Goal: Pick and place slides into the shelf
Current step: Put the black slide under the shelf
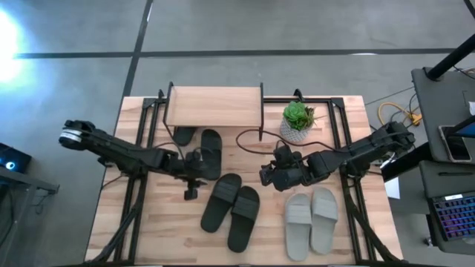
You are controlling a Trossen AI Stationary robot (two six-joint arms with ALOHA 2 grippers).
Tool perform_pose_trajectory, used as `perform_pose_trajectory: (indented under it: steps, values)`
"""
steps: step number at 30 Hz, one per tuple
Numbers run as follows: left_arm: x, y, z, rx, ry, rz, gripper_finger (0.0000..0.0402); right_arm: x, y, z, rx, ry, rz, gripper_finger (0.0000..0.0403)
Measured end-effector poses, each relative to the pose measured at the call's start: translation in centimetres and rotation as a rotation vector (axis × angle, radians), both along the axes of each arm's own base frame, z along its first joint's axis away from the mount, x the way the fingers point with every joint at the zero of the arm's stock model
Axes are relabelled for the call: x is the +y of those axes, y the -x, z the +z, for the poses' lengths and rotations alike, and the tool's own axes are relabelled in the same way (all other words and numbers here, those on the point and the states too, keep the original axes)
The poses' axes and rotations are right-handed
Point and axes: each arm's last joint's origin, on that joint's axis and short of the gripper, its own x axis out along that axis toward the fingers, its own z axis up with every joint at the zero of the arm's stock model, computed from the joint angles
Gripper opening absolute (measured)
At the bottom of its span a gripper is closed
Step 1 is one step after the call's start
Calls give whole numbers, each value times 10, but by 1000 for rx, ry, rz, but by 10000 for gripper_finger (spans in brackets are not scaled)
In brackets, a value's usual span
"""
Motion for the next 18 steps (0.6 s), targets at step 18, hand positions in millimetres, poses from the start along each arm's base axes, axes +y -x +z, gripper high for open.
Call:
perform_pose_trajectory:
  steps: [18]
  values:
    - [-12,-35,-42,79,8,-30,1,0,0,0,-11,-17,-16,210]
